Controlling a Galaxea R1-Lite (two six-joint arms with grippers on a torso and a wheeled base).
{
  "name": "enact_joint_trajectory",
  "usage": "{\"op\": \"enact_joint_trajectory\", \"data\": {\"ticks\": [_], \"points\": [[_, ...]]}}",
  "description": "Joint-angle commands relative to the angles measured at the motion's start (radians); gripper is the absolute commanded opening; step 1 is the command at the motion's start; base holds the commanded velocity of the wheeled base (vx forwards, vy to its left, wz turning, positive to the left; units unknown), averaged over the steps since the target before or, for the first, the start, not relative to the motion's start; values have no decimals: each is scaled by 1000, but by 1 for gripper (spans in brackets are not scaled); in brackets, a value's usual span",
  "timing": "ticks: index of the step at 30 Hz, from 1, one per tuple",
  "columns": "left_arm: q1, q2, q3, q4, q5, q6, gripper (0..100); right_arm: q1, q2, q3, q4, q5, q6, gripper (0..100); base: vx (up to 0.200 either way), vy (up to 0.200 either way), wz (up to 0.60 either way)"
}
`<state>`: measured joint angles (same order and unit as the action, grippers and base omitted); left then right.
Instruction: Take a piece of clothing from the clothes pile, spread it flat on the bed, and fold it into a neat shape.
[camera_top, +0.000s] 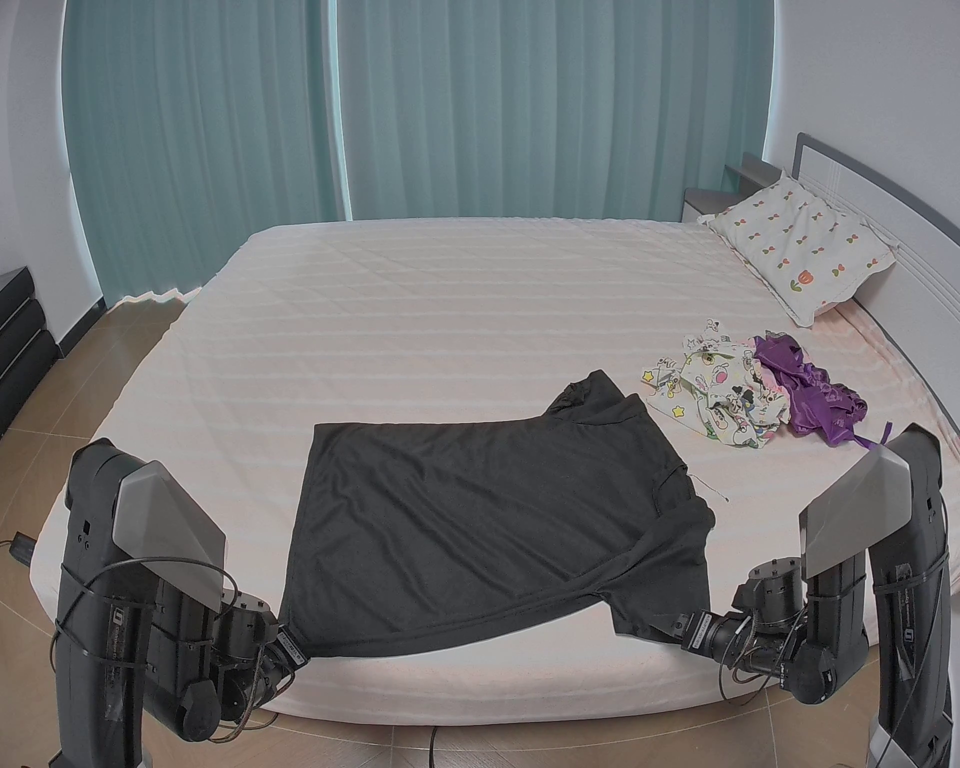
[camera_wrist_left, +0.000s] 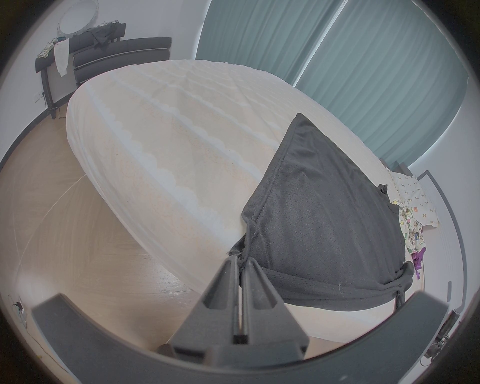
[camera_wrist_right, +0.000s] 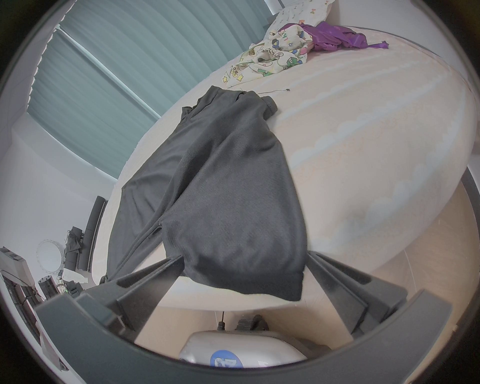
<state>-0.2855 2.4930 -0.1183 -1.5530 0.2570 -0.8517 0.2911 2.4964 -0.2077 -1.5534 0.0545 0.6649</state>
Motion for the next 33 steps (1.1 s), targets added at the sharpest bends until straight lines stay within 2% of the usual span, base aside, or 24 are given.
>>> {"op": "enact_joint_trajectory", "data": {"ticks": [1,4,5,12,16,20,22,25,33], "points": [[0,1,0,-15,-1,0,0,10,21,-22,-11,-2,2,100,0,0,0],[0,1,0,-15,1,0,0,10,18,-21,-11,-2,7,100,0,0,0],[0,1,0,-15,1,0,0,11,15,-16,-11,-4,12,0,0,0,0],[0,0,0,-15,2,0,0,-6,-42,53,-11,-4,10,0,0,0,0],[-1,-14,0,-16,4,2,0,-52,-105,125,-11,13,-16,0,0,0,0],[-1,-52,8,-16,18,2,0,-98,-205,208,-7,96,-123,0,0,0,0],[0,-71,12,-16,22,5,0,-110,-237,208,10,117,-137,0,0,0,0],[3,-126,35,-16,25,19,0,-142,-304,208,92,130,-168,0,0,0,0],[2,-180,103,-15,45,103,0,-139,-468,208,349,131,-280,0,0,0,0]]}}
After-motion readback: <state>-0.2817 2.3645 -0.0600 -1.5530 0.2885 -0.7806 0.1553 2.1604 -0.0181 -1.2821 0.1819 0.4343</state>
